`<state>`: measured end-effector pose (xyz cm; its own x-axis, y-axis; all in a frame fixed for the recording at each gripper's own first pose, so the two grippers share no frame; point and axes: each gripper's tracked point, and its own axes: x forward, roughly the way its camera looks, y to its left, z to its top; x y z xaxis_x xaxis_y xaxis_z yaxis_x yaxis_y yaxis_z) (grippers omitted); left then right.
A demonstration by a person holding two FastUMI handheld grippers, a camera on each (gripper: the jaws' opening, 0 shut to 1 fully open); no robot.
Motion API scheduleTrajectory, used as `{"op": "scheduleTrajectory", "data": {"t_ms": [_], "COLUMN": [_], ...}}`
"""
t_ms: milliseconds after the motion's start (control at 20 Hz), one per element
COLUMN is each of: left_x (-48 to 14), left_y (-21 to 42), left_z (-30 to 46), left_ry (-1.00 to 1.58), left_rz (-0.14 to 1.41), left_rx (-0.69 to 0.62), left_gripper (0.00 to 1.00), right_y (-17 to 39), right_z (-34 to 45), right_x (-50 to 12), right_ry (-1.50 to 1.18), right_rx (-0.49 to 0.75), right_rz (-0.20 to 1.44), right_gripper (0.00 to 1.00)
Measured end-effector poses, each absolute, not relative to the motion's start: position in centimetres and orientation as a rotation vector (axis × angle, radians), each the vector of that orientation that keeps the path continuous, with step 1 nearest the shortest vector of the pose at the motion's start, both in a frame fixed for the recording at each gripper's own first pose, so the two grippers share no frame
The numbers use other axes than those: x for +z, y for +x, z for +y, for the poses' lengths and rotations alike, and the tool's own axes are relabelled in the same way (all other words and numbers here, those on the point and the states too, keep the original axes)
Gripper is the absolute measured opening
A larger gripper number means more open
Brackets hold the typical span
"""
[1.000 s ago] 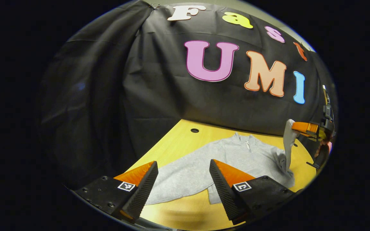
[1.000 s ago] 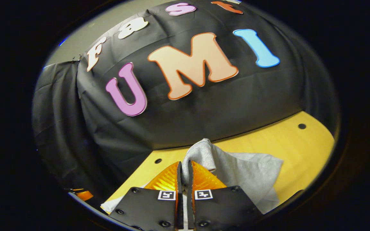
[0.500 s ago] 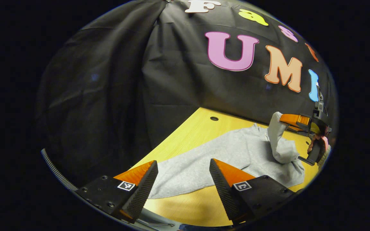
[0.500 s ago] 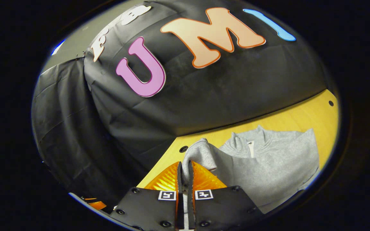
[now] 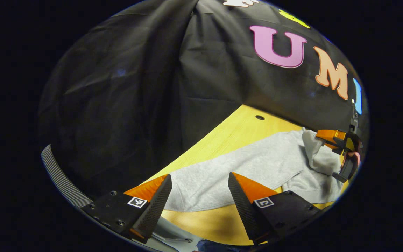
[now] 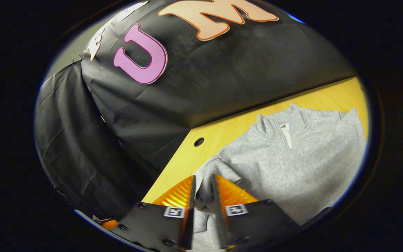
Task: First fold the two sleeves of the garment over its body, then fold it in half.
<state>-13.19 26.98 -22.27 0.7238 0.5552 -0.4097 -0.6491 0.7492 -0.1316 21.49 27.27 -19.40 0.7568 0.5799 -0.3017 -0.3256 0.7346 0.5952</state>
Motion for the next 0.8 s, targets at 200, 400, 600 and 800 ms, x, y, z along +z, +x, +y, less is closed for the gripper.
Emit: {"op": "scheduleTrajectory", "data": {"t_ms": [200, 400, 600, 800], "left_x": [-25.4, -28.3, -29.4, -29.8], "left_y": [-13.7, -14.3, -14.2, -14.1], "left_z": [27.7, 28.3, 28.9, 29.1], "left_ry": [-0.303, -0.332, -0.347, -0.307], "left_rz": [0.420, 0.479, 0.506, 0.523], "left_rx": [0.686, 0.708, 0.705, 0.684], "left_gripper": [0.95, 0.95, 0.95, 0.96], "right_y": [20.9, 20.7, 19.9, 18.6], "right_z": [26.6, 24.1, 19.5, 14.4], "right_x": [-19.2, -17.4, -14.7, -12.4], "right_ry": [0.500, 0.461, 0.362, 0.330], "right_rx": [0.505, 0.444, 0.355, 0.256], "right_rz": [0.492, 0.427, 0.346, 0.291], "right_gripper": [0.78, 0.97, 0.97, 0.97]}}
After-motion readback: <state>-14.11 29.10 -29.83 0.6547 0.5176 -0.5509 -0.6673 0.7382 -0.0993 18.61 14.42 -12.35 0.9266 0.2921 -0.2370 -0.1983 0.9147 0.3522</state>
